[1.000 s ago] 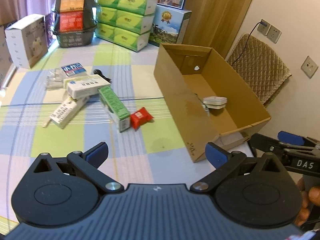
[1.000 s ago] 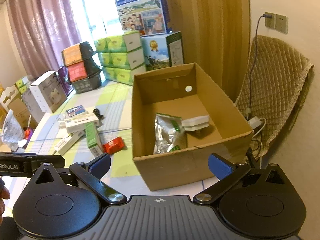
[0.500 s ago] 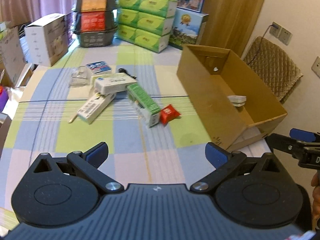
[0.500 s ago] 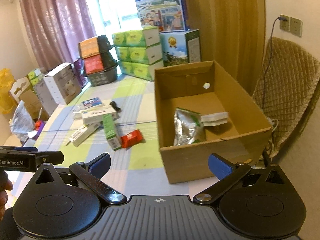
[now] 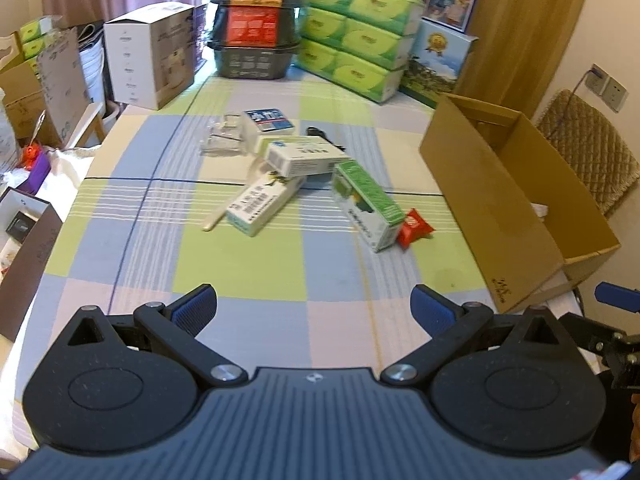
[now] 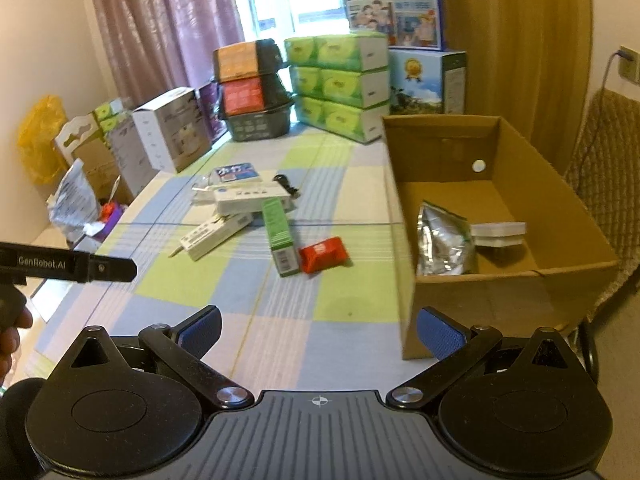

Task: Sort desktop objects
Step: 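Move both tools back toward the remaining items on the table, then grasp the green medicine box with the left tool while the right tool grasps the red candy packet, then carry the green box and red candy packet with both tools over the cardboard box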

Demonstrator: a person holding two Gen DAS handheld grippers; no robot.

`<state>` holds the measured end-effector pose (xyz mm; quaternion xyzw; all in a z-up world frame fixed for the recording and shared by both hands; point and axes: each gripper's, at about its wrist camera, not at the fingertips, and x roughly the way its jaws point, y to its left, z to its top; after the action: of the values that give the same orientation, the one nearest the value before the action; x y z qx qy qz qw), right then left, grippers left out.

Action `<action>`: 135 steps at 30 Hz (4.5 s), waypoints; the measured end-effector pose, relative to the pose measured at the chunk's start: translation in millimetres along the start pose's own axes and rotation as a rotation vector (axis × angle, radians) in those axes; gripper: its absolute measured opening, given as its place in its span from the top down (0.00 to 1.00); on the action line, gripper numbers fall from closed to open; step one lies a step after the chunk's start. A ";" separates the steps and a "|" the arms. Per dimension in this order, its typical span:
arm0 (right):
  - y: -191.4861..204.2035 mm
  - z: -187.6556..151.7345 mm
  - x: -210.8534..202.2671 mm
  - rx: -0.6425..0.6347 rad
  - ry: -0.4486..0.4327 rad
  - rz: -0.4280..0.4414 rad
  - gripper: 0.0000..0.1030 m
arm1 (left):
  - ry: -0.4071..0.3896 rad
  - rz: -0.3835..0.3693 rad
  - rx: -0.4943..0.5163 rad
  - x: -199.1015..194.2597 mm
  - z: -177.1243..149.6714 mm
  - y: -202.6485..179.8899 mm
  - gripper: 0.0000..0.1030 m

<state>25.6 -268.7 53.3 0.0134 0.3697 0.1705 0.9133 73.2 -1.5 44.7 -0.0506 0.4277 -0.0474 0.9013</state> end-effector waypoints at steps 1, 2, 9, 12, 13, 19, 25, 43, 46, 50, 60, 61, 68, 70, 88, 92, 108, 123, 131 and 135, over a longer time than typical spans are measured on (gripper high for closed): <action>2.1 -0.4 2.7 -0.007 0.002 0.003 0.02 | 0.000 0.006 -0.001 0.9 -0.2 2.5 0.02; 4.8 -0.5 6.6 -0.015 0.005 0.006 0.02 | 0.001 0.011 -0.003 2.8 0.3 5.6 0.02; 17.9 -3.3 35.1 -0.046 0.014 0.019 0.03 | 0.007 0.036 -0.014 20.3 5.8 23.6 0.02; 21.4 -3.4 47.7 -0.051 0.010 0.027 0.19 | 0.006 0.047 -0.009 31.4 10.4 27.4 0.02; 23.2 -2.9 53.7 -0.058 0.010 0.027 0.23 | 0.006 0.051 -0.009 35.6 12.0 28.6 0.02; 30.6 -1.6 91.4 -0.076 -0.001 -0.022 0.40 | 0.010 0.054 -0.017 65.2 20.9 33.8 0.02; 25.9 4.6 139.4 -0.096 0.011 -0.066 0.45 | -0.011 0.045 0.004 99.5 28.6 29.1 0.02; 14.2 20.2 224.1 -0.174 0.023 0.019 0.45 | -0.025 -0.034 0.000 161.7 36.2 23.6 0.02; 21.1 17.5 221.5 -0.224 0.007 -0.013 0.45 | -0.032 -0.067 0.009 162.5 38.9 18.5 0.02; 6.1 17.6 223.4 -0.173 0.037 -0.098 0.43 | -0.038 -0.134 0.036 167.0 45.2 5.4 0.02; -9.1 18.0 239.0 -0.204 0.041 -0.112 0.33 | 0.019 -0.185 0.144 200.2 58.4 -30.0 0.33; -8.1 18.3 240.7 -0.213 0.034 -0.110 0.33 | 0.022 -0.185 0.149 203.3 58.9 -30.4 0.38; -10.2 26.6 254.0 -0.206 0.006 -0.080 0.33 | 0.031 -0.184 0.158 212.0 60.5 -28.4 0.73; -11.5 28.5 257.1 -0.200 0.010 -0.077 0.34 | 0.028 -0.178 0.168 211.9 59.7 -27.7 0.74; -4.4 22.5 244.6 -0.142 0.044 -0.107 0.60 | 0.026 -0.155 0.212 224.6 59.9 -29.0 0.74; -5.9 23.6 239.8 -0.130 0.039 -0.119 0.61 | 0.032 -0.151 0.215 219.9 58.6 -29.4 0.75; 13.4 -16.4 175.3 -0.144 0.046 -0.113 0.61 | 0.039 -0.153 0.273 151.6 25.0 -40.5 0.76; 19.9 -47.3 93.1 -0.126 0.036 -0.117 0.62 | 0.051 -0.148 0.223 96.7 -16.8 -54.6 0.76; 16.5 -46.0 65.4 -0.108 0.003 -0.124 0.62 | 0.030 -0.139 0.229 73.0 -19.6 -66.0 0.76; 14.0 -45.6 52.6 -0.102 -0.017 -0.132 0.62 | 0.024 -0.140 0.233 65.0 -18.1 -72.4 0.76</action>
<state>25.5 -243.3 -13.0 -0.0561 0.3530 0.1285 0.9251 97.0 -82.5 -6.9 0.0252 0.4256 -0.1603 0.8903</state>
